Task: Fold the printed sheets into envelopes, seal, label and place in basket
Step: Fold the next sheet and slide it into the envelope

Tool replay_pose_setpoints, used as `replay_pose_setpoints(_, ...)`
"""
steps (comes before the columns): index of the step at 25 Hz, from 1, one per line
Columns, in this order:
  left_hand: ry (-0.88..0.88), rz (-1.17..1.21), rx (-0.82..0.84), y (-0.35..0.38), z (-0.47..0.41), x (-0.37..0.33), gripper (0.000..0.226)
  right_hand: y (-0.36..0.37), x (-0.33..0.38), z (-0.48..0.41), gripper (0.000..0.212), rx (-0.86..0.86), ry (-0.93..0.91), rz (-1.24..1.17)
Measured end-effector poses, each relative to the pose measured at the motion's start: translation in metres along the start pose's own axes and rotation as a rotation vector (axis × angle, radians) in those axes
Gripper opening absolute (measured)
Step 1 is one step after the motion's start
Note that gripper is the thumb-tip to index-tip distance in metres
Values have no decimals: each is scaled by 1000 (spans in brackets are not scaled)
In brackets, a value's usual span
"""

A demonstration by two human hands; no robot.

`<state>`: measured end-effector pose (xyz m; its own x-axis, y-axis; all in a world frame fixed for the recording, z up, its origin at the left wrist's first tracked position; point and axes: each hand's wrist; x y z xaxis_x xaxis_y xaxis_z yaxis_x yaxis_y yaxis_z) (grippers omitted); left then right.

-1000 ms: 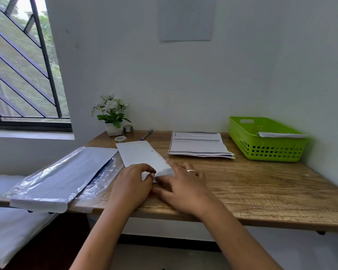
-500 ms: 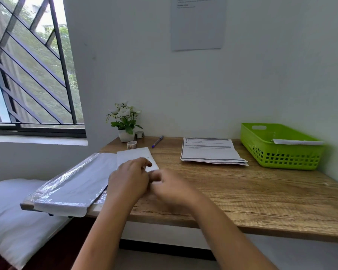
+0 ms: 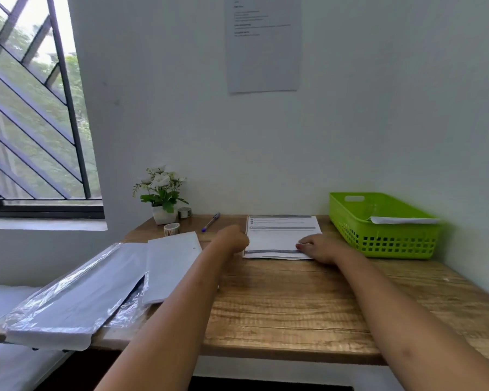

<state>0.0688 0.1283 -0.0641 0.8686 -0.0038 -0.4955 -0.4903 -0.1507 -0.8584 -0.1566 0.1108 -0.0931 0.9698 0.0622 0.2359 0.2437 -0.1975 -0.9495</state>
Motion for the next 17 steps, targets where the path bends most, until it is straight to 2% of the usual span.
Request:
replay_pose_setpoints(3,-1,-8,-26,12,-23,2,54,-6,-1,-12,31,-117,19,-72)
replay_pose_setpoints(5,85,50,0,19,-33,6,66,-7,-1,-23,30,-193,73,-111)
replay_pose_setpoints(7,182,-37,4,31,-45,14,78,-1,-3,-37,42,-233,153,-133)
replay_pose_setpoints(9,183,-95,39,38,-55,22,91,11,-4,-49,63,-179,236,-157)
replay_pose_setpoints(11,176,-52,139,35,-67,25,98,21,-5,-60,75,-107,254,-180)
replay_pose_setpoints(13,192,-34,254,28,-73,24,106,23,-9,-62,78,-94,246,-243)
replay_pose_setpoints(14,198,-28,300,25,-74,23,109,18,-13,-61,73,-110,260,-305)
replay_pose_setpoints(15,196,-12,332,22,-74,24,110,13,-19,-58,60,-142,282,-379)
replay_pose_setpoints(17,179,66,304,19,-70,27,95,2,-28,-48,26,-186,320,-485)
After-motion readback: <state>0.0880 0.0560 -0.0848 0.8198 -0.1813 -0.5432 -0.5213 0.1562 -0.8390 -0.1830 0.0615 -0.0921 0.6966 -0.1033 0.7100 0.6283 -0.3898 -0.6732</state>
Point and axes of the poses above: each hand's wrist, its own z-axis away from the middle knuckle, its own y-axis out of the palm, x = y × z, and after that the axes turned 12 degrees about -x, right-handed
